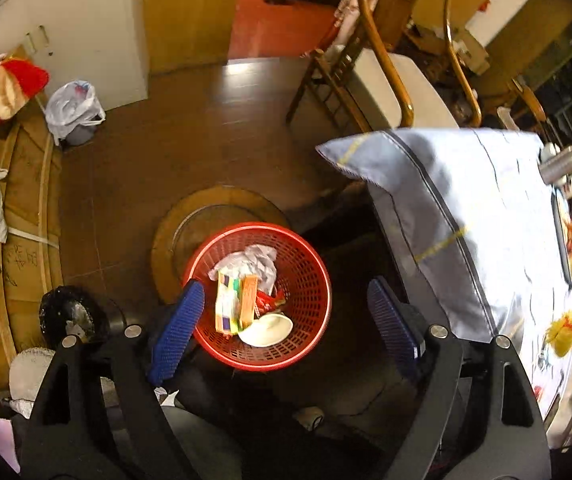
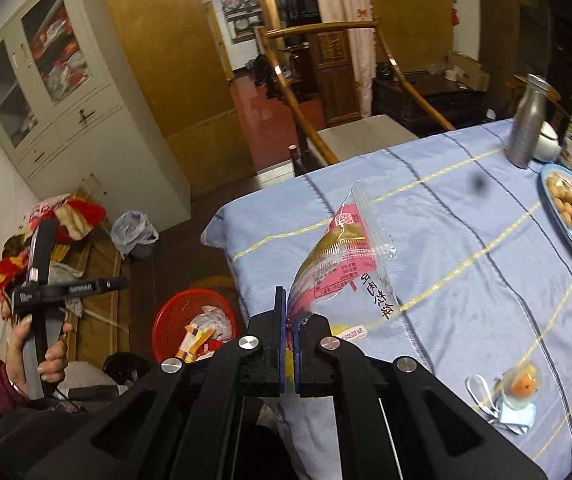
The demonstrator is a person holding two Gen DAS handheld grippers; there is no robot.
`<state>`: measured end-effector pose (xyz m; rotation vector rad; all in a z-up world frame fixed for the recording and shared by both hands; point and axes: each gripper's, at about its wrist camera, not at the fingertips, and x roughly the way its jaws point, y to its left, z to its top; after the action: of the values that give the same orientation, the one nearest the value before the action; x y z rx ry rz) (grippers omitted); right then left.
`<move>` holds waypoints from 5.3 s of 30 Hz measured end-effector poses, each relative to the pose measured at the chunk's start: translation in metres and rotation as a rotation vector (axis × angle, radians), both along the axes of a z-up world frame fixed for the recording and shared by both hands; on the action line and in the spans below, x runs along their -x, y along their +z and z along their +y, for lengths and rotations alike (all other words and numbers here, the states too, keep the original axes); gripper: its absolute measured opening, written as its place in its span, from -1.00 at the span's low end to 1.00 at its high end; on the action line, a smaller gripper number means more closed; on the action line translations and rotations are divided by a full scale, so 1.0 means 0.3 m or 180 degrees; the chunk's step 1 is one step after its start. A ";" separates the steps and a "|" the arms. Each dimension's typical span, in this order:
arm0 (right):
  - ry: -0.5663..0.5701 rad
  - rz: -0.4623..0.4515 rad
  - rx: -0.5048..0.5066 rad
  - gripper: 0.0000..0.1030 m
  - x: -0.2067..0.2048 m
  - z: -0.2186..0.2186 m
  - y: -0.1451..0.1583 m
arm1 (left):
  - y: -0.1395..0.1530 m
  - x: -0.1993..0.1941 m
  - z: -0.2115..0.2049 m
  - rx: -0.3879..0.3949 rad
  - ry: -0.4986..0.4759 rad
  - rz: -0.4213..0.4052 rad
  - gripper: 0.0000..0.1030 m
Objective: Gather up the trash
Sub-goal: 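Open both grippers over the red basket to drop the box and bag, then move both open grippers back over the remaining trash on the table, then grasp the clear cup holding orange peel with the left gripper, then grasp the clear cup of red jelly with the right gripper while the left holds its cup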
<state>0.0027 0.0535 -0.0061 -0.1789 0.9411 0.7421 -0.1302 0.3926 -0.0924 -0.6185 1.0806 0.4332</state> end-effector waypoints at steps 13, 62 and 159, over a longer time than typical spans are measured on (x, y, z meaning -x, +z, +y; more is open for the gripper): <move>0.1290 0.0242 0.0118 -0.91 0.120 0.399 -0.093 | 0.092 0.165 0.087 -0.0207 0.0471 -0.0067 0.66; -0.2747 -0.0334 -0.0259 0.22 0.251 -0.713 0.013 | 0.339 -0.704 -1.022 -0.0342 -0.3397 -0.0812 0.69; -0.2876 0.0779 0.0051 0.32 0.133 -0.795 -0.431 | 0.213 -0.675 -0.950 -0.0286 -0.3201 -0.0474 0.00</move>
<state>-0.0373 -0.1851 -0.1355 0.3228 1.1254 -0.0853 0.0722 0.1077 -0.0287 0.0222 1.0832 -0.4315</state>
